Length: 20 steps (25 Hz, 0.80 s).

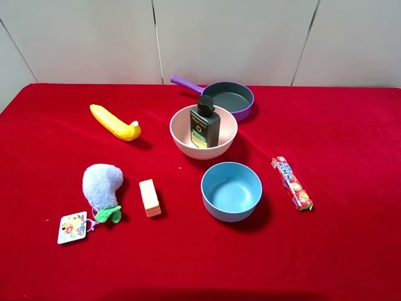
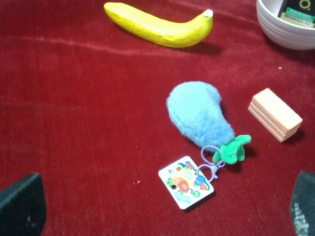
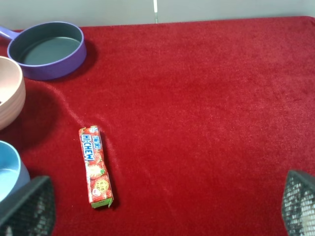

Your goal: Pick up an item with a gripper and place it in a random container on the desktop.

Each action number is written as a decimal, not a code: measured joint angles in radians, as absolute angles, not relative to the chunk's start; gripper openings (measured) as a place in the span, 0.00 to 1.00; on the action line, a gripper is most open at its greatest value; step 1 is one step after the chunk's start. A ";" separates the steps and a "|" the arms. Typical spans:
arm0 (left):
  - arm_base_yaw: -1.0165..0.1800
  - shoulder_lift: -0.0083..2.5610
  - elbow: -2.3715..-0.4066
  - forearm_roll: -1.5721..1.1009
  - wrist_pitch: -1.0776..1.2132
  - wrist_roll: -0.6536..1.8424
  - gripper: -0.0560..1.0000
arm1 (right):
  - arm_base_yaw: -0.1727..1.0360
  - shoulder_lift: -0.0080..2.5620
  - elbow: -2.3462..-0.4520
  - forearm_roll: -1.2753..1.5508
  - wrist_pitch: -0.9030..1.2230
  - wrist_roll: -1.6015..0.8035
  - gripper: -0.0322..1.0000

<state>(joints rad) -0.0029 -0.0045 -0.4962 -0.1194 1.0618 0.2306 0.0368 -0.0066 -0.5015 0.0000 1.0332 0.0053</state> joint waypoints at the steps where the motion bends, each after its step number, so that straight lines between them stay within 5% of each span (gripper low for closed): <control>1: -0.003 -0.004 -0.496 -0.119 1.062 0.231 1.00 | 0.037 -0.007 -0.501 0.000 1.033 0.005 0.70; 20: -0.003 -0.004 -0.496 -0.119 1.062 0.231 1.00 | 0.037 -0.007 -0.501 0.007 1.033 0.005 0.70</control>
<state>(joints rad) -0.0029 -0.0045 -0.4962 -0.1194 1.0618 0.2306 0.0368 -0.0066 -0.5015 0.0065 1.0332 0.0053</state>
